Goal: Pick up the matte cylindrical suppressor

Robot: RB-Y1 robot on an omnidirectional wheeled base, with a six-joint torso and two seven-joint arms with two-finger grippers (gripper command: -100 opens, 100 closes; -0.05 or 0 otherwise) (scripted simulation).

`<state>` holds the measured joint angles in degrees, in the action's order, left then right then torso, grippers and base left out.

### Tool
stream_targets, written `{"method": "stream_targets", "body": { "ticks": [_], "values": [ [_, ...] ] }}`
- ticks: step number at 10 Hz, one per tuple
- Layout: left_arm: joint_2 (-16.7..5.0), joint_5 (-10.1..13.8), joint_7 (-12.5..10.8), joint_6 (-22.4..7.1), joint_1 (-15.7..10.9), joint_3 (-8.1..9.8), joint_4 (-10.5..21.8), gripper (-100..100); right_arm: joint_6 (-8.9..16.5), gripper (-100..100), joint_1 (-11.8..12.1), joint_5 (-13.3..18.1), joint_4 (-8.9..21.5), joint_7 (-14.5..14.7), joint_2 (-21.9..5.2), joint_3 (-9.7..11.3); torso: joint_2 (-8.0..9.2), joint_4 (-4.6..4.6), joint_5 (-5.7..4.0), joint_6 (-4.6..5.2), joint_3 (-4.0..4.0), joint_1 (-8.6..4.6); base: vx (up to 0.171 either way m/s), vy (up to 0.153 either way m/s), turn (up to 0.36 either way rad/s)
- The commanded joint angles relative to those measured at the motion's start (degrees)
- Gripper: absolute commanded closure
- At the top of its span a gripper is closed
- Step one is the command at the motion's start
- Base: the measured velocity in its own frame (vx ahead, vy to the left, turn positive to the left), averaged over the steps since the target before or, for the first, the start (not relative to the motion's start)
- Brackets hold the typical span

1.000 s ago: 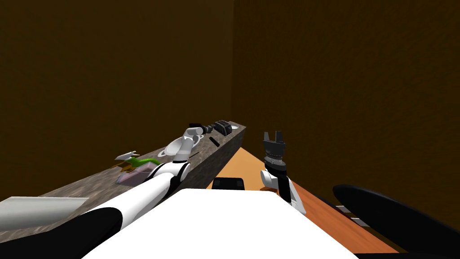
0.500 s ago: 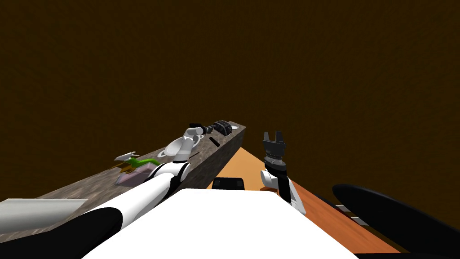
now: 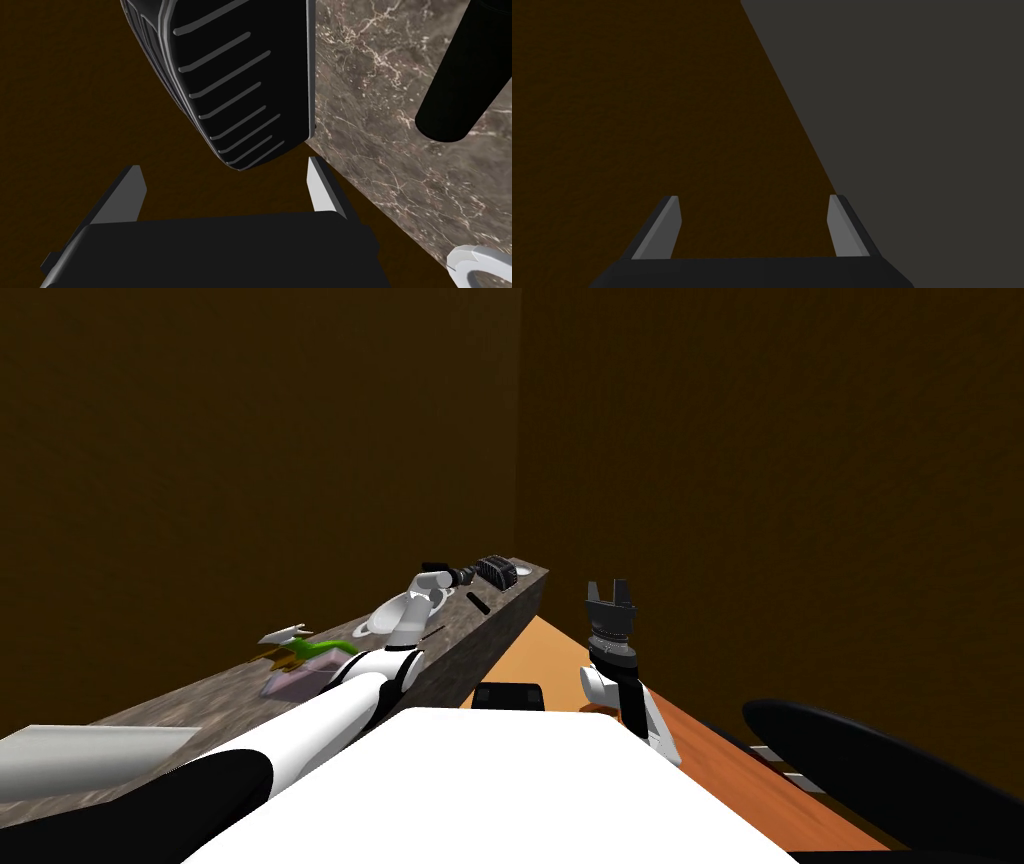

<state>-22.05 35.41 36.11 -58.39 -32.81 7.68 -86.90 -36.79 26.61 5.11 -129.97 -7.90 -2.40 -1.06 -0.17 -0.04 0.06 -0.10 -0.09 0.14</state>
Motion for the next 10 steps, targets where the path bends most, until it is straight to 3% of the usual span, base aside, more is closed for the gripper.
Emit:
{"method": "stream_targets", "body": {
  "ticks": [1, 2, 10],
  "values": [
    [0.0, 0.0, 0.0, 0.0, 0.0, 0.0, 0.0, -100, 0.0, 0, 0.0, 0.0, 0.0, 0.0, 0.0, 0.0, 0.0, 0.0, 0.0, 0.0, 0.0, 0.0, 0.0, 0.0, 0.0],
    [0.0, 0.0, 0.0, 0.0, 0.0, 0.0, 0.0, -100, 0.0, 0, 0.0, 0.0, 0.0, 0.0, 0.0, 0.0, -0.01, 0.0, -0.01, 0.0, -0.01, -0.03, 0.006, -0.016, -0.045],
    [-2.9, 4.6, 4.3, -9.3, -3.8, 3.61, 2.5, -100, 0.0, 0, 0.0, 0.0, 0.0, 0.0, 0.0, 0.0, -0.06, -0.02, -0.05, 0.03, -0.04, -0.19, 0.012, -0.032, -0.089]
  ]
}}
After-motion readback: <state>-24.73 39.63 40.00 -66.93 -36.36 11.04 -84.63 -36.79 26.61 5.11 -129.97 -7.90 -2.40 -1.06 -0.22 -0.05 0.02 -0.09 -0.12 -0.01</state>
